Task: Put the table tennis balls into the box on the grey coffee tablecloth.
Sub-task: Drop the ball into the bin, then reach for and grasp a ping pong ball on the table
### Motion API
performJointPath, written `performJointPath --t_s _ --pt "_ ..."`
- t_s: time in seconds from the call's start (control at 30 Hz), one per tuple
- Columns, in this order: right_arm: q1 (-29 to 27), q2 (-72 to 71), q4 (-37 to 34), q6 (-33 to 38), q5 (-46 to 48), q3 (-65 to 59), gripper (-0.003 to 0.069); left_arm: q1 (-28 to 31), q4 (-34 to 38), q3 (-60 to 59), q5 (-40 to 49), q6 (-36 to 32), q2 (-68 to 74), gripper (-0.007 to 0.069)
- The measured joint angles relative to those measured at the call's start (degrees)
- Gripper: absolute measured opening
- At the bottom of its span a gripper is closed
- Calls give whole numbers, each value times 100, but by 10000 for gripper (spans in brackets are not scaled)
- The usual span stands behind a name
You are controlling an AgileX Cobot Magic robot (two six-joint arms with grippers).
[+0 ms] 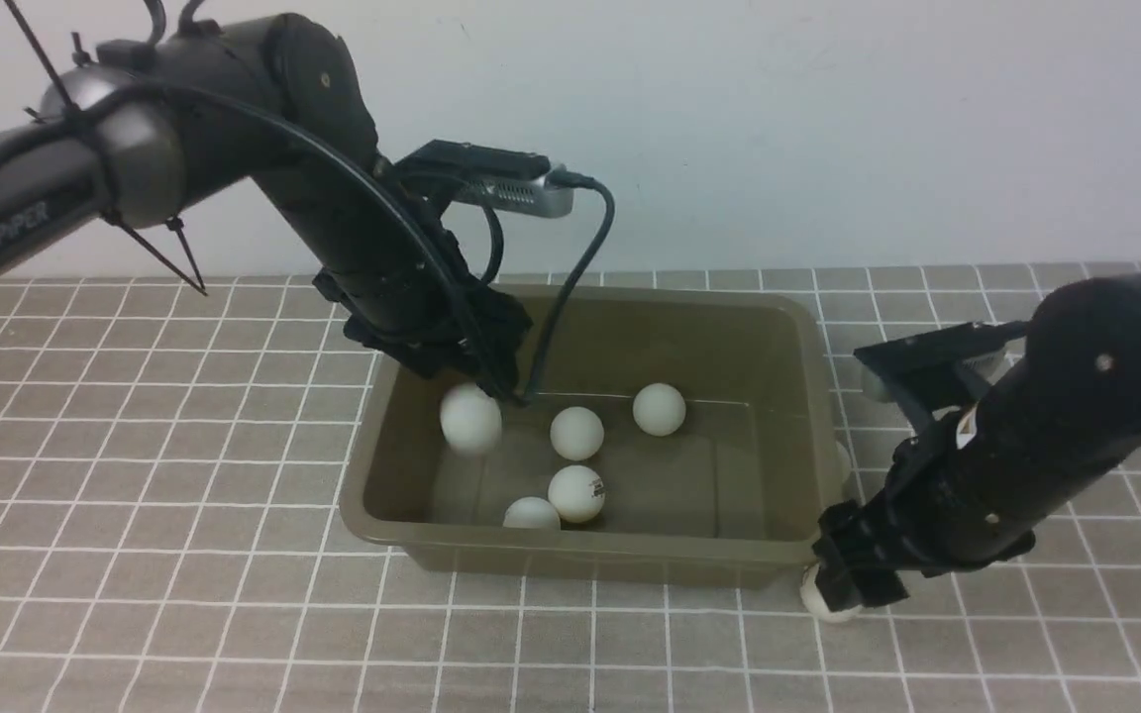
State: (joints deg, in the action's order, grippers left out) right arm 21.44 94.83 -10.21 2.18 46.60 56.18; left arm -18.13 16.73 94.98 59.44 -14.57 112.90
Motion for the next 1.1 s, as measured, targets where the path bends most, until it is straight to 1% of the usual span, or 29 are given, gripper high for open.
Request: performJointPath --t_s 0.03,0.13,0.17,0.3,0.33,0.37,0.4,0.43,0.47,0.5,0.53,0.57,0.6,0.63,0.7,0.77,0.87,1.0,1.1 --pt "0 130 18 0 -59 0 582 6 -28 0 -39 90 7 603" --pt "0 330 23 0 -185 0 585 50 -135 55 -47 277 7 651" --pt "6 438 23 10 -269 0 585 115 -247 176 -15 428 7 652" --pt "10 592 23 19 -427 0 582 251 -419 408 93 653 -23 593" --pt "10 663 23 19 -473 0 569 342 -489 532 182 718 -63 522" --pt "10 702 23 19 -492 0 549 386 -515 615 208 742 -98 468" --pt "10 732 23 19 -492 0 533 423 -523 665 221 758 -118 432" --pt "10 782 23 19 -520 0 458 476 -528 781 244 773 -178 330" --pt "10 789 23 19 -525 0 448 500 -528 809 273 783 -191 304" --pt "18 795 44 19 -554 0 361 527 -542 892 317 796 -215 213" --pt "18 795 65 19 -604 0 335 551 -557 939 330 801 -228 137" --pt "18 795 91 19 -620 0 344 561 -556 960 349 801 -228 72" --pt "18 795 91 19 -620 0 344 561 -556 960 349 801 -228 72" --pt "18 795 116 19 -580 5 349 561 -563 975 403 801 -228 34" --pt "18 697 134 19 -277 12 349 568 -597 979 535 801 -228 4" --pt "18 552 149 19 -60 12 349 585 -637 979 599 801 -228 -2" --pt "18 -236 194 73 575 12 349 816 -727 979 927 801 -228 -5" --pt "18 -1043 54 237 690 67 349 1133 -788 979 1094 801 -228 -5" --pt "18 -1326 -214 289 690 499 349 1484 -779 979 1099 801 -228 -5"
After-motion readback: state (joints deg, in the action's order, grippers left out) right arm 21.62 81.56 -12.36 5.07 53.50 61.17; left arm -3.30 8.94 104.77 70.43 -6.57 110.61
